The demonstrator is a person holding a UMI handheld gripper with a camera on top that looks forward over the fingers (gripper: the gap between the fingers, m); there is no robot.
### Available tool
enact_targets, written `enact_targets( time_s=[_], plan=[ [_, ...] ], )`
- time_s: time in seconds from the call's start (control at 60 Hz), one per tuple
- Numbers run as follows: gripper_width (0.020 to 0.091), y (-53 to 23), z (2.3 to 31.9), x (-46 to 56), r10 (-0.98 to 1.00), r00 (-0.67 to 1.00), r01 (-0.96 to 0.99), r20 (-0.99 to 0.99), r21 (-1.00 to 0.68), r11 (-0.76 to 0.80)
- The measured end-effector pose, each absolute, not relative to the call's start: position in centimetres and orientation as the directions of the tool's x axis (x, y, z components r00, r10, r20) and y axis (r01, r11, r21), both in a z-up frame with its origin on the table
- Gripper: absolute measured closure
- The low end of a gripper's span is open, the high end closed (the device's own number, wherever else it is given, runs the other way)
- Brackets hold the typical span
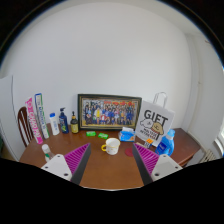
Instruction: Pour water
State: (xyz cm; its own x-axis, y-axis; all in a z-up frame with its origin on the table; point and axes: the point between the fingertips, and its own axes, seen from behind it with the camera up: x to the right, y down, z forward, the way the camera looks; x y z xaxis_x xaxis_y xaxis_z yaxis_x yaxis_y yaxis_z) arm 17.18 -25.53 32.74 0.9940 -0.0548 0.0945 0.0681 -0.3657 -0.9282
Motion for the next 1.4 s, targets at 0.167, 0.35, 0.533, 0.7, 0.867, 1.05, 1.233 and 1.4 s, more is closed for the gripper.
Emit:
enact_targets(
  time_s=[0.167, 0.35, 0.533, 0.7, 0.867, 1.05, 1.233, 1.4],
  plan=[
    [0.0250, -25.5, 28.5, 13.1, -0.034, 0.996, 0.058, 0.079, -0.910, -0.410],
    [0.0250, -25.9, 20.5, 4.7, 0.057, 0.998, 0.037, 0.011, -0.884, -0.466],
    [0.0246, -25.8, 14.7, -5.3, 0.201, 0.979, 0.063, -0.035, -0.884, -0.462],
    [0.0246, -23.6, 10.6, -11.5, 0.251, 0.966, 0.055, -0.063, -0.897, -0.439],
    [0.0244, -19.3, 7.8, -13.3, 0.205, 0.974, 0.001, -0.094, -0.908, -0.418],
    [0.0416, -15.1, 6.7, -14.4, 0.222, 0.972, 0.011, -0.072, -0.935, -0.353],
    [0.0613, -14.3, 6.6, -14.3, 0.225, 0.973, 0.034, -0.040, -0.948, -0.317],
    [0.0690, -14.4, 7.2, -14.2, 0.213, 0.976, 0.028, -0.050, -0.936, -0.352]
  ],
)
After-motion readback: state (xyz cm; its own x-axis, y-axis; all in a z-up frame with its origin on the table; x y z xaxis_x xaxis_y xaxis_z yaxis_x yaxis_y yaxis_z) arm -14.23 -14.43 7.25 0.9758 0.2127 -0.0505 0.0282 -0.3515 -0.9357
